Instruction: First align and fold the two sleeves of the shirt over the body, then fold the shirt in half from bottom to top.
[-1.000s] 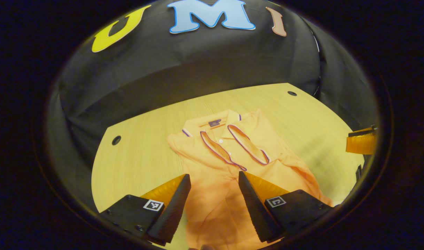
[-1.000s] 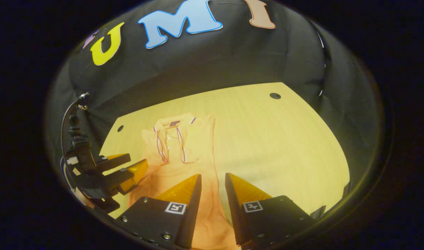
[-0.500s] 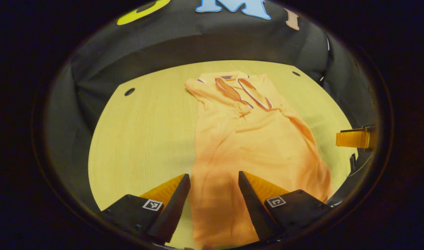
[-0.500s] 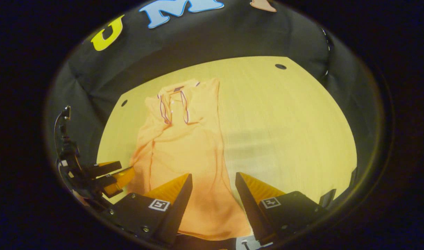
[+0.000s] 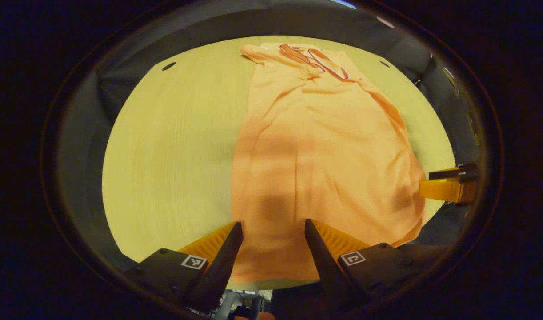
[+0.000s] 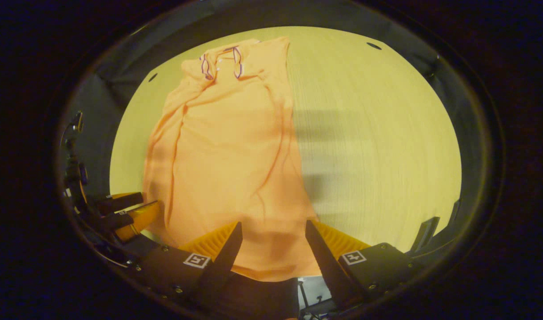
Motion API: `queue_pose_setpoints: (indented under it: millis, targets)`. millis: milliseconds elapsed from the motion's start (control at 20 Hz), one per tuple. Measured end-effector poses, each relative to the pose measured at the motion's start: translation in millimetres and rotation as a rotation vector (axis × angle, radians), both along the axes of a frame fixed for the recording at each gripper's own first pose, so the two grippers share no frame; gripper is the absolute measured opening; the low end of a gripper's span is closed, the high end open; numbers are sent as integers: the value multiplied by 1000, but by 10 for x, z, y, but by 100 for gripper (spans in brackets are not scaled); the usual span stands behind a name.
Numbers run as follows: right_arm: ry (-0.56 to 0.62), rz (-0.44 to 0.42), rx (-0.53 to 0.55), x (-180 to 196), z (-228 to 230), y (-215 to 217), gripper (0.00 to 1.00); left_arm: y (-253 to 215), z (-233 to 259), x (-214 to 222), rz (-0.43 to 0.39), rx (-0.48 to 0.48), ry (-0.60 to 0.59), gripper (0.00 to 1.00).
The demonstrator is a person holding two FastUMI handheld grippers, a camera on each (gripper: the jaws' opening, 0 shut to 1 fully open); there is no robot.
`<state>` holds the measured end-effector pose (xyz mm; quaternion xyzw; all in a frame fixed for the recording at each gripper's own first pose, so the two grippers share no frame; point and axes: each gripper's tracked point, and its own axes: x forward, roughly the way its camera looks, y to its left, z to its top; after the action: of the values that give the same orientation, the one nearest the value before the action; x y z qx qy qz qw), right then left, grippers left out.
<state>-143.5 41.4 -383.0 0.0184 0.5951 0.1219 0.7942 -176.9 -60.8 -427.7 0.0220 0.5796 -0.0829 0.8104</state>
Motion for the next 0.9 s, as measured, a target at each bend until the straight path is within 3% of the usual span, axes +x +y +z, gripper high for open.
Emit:
queue_pose_setpoints:
  millis: [250, 300, 350, 400, 550, 800, 900]
  targets:
    - [81, 54, -89, -230, -219, -34, 95, 31, -74, -79, -4, 28, 51, 92]
    - [87, 60, -101, -240, -265, -42, 95, 25, -64, -73, -8, 29, 55, 96]
    - [96, 64, -122, -248, -321, -59, 90, 20, -70, -81, -5, 33, 68, 93]
    - [87, 66, -149, -216, -318, -84, 95, 9, -88, -70, 0, 35, 79, 94]
    - [96, 83, -202, -219, -369, -59, 91, -1, -87, -63, 8, 38, 119, 94]
    - [116, 70, -203, -214, -357, -62, 93, -15, -103, -38, 24, 35, 131, 95]
    - [119, 70, -206, -212, -361, -62, 93, -22, -103, -34, 24, 34, 143, 91]
